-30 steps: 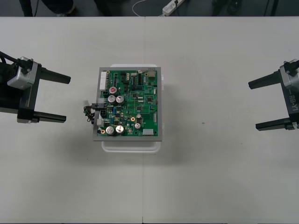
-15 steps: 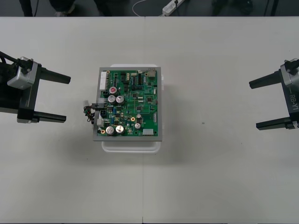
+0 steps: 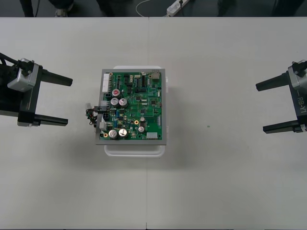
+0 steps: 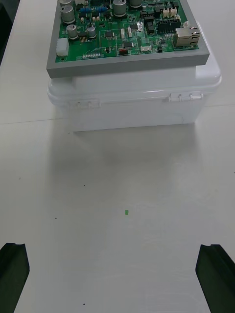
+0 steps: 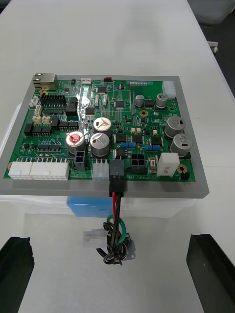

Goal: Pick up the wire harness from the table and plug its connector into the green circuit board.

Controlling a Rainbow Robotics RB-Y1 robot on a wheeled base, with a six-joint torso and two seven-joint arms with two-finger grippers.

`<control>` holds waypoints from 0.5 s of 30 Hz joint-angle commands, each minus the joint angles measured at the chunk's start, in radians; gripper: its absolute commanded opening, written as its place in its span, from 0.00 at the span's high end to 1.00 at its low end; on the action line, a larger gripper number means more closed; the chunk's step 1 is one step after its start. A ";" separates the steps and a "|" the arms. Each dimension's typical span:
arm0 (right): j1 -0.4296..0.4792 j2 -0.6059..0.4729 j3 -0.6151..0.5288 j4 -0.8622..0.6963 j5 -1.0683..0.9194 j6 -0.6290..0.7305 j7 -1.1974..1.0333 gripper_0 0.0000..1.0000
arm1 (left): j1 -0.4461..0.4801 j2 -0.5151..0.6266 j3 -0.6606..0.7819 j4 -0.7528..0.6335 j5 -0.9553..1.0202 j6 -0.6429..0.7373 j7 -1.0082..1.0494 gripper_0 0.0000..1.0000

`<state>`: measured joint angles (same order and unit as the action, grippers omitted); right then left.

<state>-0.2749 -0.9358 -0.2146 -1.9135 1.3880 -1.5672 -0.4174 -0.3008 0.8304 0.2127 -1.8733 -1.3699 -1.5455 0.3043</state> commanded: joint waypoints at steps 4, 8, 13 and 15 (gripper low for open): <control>-0.029 -0.048 -0.034 -0.002 -0.007 -0.004 0.051 0.00 | -0.031 -0.008 0.001 -0.020 0.000 -0.025 0.041 0.08; -0.029 -0.048 -0.034 -0.002 -0.007 -0.004 0.051 0.00 | -0.031 -0.008 0.001 -0.020 0.000 -0.025 0.041 0.08; -0.029 -0.048 -0.034 -0.002 -0.007 -0.004 0.051 0.00 | -0.031 -0.008 0.001 -0.020 0.000 -0.025 0.041 0.08; -0.029 -0.048 -0.034 -0.002 -0.007 -0.004 0.051 0.00 | -0.031 -0.008 0.001 -0.020 0.000 -0.025 0.041 0.08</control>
<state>-0.2749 -0.9358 -0.2146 -1.9133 1.3879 -1.5672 -0.4173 -0.3008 0.8304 0.2127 -1.8733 -1.3699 -1.5456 0.3043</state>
